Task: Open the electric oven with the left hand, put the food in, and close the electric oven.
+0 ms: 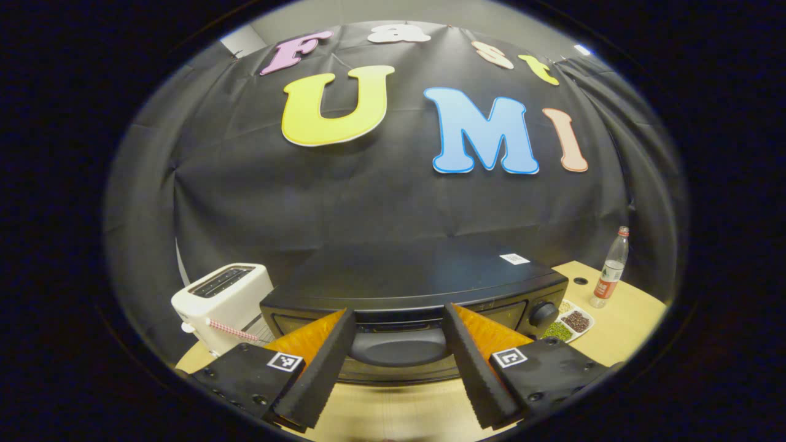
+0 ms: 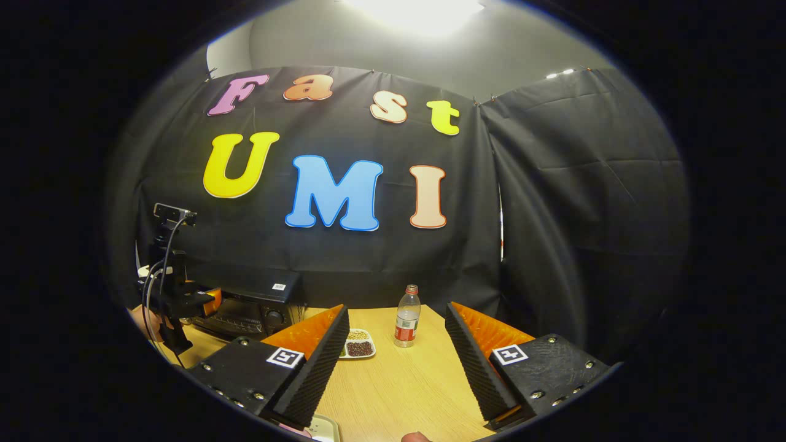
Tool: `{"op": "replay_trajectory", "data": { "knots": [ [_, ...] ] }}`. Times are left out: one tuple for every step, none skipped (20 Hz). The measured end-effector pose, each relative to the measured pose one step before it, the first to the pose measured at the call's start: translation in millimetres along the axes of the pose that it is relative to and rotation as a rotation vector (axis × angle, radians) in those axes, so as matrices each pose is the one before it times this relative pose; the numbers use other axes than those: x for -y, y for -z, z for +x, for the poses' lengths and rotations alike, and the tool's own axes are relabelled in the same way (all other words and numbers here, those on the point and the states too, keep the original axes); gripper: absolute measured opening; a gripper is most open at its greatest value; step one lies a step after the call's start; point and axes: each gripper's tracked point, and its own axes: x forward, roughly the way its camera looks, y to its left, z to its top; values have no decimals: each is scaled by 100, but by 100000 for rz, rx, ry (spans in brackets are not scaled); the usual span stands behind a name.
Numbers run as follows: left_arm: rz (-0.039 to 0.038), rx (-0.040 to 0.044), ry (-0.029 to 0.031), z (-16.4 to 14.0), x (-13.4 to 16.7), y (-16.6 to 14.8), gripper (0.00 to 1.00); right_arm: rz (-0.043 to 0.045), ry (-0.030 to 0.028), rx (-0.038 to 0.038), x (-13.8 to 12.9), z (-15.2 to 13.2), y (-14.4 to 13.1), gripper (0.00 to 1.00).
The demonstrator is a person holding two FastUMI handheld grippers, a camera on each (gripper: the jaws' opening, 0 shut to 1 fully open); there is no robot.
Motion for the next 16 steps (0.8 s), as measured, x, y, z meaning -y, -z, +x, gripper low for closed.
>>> {"op": "replay_trajectory", "data": {
  "knots": [
    [-1263,-392,-256,-611,-4,259,100,207,-270,-370,81,10,-12,96],
    [-633,617,-168,-382,-24,-106,100,622,-258,-72,167,-6,29,96],
    [250,-925,-353,-466,-17,563,100,671,-269,44,177,34,-46,96],
    [750,700,-244,-437,11,-31,92,421,-249,-61,158,-71,59,96],
    [336,-778,-282,-564,60,548,96,261,-217,-57,190,-24,7,96],
    [-115,161,-276,-582,-38,81,96,215,-442,-18,165,24,34,96],
    [-310,-693,-248,-384,87,499,96,144,-616,-137,67,-65,26,96],
    [-271,-547,-259,-398,13,303,98,84,-804,-158,41,-33,44,96],
    [-70,-371,-351,-482,-13,391,100,16,-726,-141,66,-47,-3,96],
    [258,-800,-439,-444,-9,408,100,-107,-743,-216,89,-69,105,96],
    [142,-305,-451,-386,62,426,100,-308,-488,-312,88,-63,38,96],
    [-34,-602,-460,-388,-34,375,100,-396,-528,-402,203,-146,203,96],
    [-203,-359,-483,-452,-17,452,100,-369,-550,-500,141,-103,166,96],
    [36,-369,-404,-320,48,388,92,-262,-395,-622,182,-167,286,96],
    [-110,1,-284,-322,35,407,94,-44,-324,-746,179,-131,194,96],
    [-325,-414,-213,-262,57,412,96,153,-403,-731,119,-176,297,96]
  ]
}}
